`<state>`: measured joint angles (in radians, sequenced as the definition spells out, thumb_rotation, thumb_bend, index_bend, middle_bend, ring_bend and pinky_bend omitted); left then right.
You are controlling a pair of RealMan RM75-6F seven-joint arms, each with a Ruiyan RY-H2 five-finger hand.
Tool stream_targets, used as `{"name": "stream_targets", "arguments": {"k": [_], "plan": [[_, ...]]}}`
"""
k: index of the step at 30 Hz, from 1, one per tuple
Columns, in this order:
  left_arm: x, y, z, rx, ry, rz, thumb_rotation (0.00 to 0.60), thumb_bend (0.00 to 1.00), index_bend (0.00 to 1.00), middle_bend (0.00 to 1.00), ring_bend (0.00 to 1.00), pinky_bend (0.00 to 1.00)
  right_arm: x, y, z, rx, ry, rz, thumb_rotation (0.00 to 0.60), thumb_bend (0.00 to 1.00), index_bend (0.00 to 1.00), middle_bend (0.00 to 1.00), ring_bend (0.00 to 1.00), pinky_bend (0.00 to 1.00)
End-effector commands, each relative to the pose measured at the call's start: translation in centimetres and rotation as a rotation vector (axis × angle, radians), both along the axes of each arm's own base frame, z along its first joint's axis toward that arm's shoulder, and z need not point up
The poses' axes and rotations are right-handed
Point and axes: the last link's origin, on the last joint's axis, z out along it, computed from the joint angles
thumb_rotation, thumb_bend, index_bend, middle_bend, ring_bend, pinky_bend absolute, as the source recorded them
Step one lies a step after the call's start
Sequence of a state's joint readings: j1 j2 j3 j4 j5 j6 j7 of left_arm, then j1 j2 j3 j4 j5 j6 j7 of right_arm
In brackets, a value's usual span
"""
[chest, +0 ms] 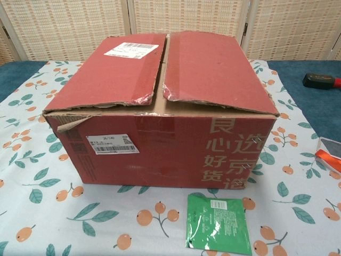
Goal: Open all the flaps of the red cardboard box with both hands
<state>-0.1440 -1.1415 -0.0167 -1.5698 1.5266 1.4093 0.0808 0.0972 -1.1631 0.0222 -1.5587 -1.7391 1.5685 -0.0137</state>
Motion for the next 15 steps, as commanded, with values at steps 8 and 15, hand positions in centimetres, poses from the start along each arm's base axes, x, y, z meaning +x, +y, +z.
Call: {"name": "stream_targets", "arguments": {"k": [8,15], "plan": [[-0.1,0.3,0.0,0.003,-0.015,-0.003,0.6,0.25,0.0,0.0,0.0,0.0,4.6,0.4,-0.9,0.139,-0.113,0.231,0.6,0.37,0.0,0.0,0.0,0.0],[0.0,0.4,0.2,-0.012,-0.037,-0.016,0.6,0.28,0.0,0.0,0.0,0.0,8.5,-0.8,-3.8,0.255,-0.092,0.314,0.6,0.37,0.0,0.0,0.0,0.0]]}}
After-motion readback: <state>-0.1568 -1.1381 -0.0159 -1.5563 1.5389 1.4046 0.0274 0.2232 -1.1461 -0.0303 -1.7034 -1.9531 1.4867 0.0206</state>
